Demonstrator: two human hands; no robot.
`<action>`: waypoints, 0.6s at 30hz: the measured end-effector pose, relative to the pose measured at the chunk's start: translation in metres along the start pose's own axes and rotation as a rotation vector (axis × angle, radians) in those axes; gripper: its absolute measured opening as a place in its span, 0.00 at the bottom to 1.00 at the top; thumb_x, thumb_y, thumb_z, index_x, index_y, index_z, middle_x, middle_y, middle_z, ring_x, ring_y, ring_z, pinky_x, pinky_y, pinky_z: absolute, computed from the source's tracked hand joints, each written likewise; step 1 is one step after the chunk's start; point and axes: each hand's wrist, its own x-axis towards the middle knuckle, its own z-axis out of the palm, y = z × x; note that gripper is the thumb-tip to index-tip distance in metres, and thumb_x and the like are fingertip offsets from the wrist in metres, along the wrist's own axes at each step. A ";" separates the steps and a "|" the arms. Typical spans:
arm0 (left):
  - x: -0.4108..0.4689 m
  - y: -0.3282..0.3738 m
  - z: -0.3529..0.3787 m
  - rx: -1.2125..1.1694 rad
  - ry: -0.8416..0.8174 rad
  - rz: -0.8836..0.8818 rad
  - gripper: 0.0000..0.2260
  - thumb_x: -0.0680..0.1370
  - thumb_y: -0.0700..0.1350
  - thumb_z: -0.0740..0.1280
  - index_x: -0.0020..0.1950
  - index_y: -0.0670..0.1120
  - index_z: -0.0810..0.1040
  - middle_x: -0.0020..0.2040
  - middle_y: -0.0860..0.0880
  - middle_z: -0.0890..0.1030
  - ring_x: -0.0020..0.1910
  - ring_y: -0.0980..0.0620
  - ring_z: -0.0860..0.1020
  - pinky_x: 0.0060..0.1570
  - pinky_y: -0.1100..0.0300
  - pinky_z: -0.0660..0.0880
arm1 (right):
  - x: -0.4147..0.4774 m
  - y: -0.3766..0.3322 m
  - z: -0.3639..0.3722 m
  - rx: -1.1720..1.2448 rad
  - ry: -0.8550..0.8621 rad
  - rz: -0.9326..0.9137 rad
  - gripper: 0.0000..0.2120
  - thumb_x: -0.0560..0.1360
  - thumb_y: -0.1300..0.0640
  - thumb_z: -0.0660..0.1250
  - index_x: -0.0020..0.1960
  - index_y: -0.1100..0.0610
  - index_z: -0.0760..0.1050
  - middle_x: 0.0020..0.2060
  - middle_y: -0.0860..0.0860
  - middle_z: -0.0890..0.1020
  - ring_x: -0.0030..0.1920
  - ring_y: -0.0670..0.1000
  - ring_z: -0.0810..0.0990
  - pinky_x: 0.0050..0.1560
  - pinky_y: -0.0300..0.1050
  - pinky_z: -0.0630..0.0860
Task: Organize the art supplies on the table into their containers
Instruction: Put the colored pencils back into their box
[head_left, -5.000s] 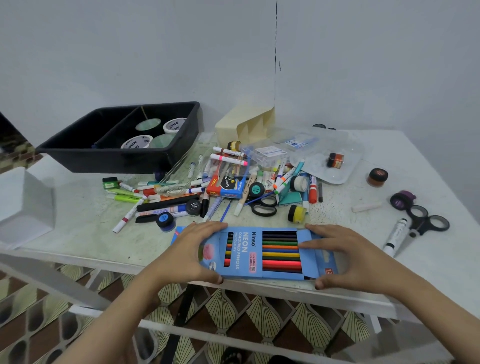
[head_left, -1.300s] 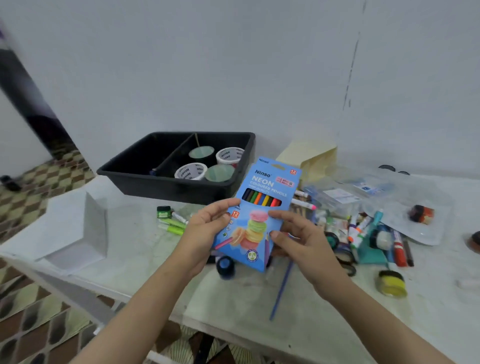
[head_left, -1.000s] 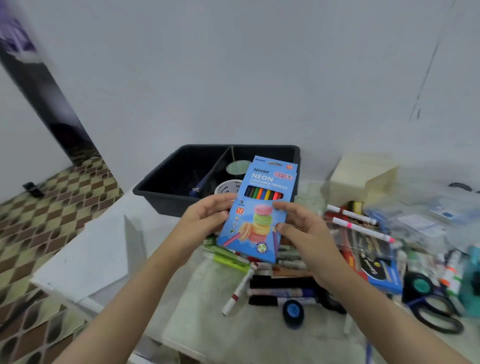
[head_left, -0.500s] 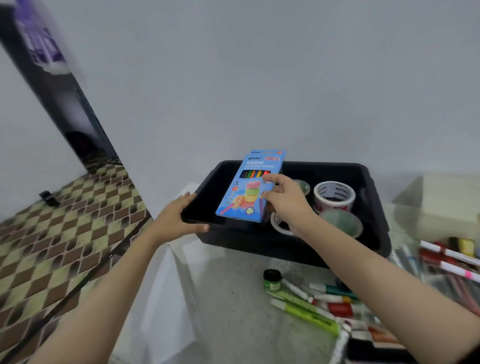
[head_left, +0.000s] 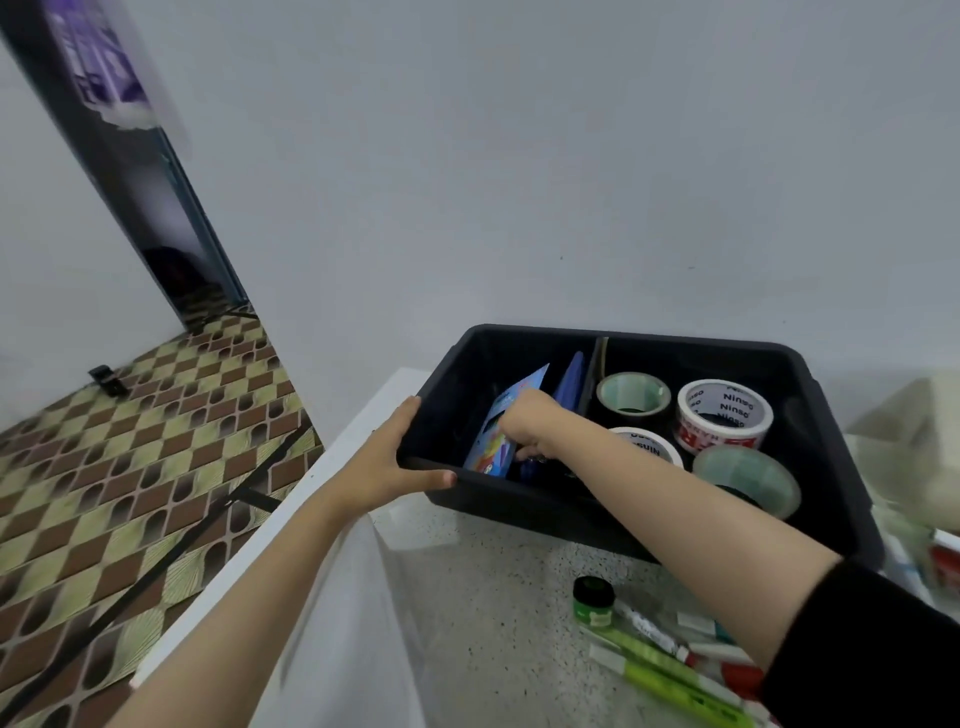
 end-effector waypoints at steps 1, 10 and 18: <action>0.000 0.000 0.001 0.002 0.008 -0.012 0.45 0.63 0.58 0.72 0.75 0.54 0.54 0.70 0.60 0.62 0.68 0.58 0.63 0.68 0.58 0.62 | 0.003 0.000 0.004 -0.058 0.006 0.003 0.17 0.76 0.67 0.60 0.65 0.68 0.69 0.60 0.63 0.76 0.59 0.60 0.78 0.38 0.42 0.75; 0.005 -0.008 0.003 -0.028 0.045 -0.023 0.41 0.69 0.50 0.75 0.75 0.53 0.54 0.73 0.54 0.62 0.64 0.60 0.63 0.61 0.61 0.64 | -0.002 0.013 0.013 -0.500 0.143 -0.089 0.15 0.77 0.57 0.64 0.61 0.61 0.68 0.55 0.55 0.77 0.44 0.52 0.73 0.29 0.39 0.65; 0.003 -0.010 0.002 -0.015 0.070 -0.029 0.45 0.65 0.56 0.76 0.75 0.55 0.54 0.72 0.55 0.63 0.64 0.59 0.64 0.64 0.55 0.67 | -0.011 0.011 0.018 -0.922 0.013 -0.105 0.17 0.80 0.49 0.57 0.64 0.57 0.67 0.57 0.54 0.74 0.57 0.53 0.73 0.49 0.43 0.65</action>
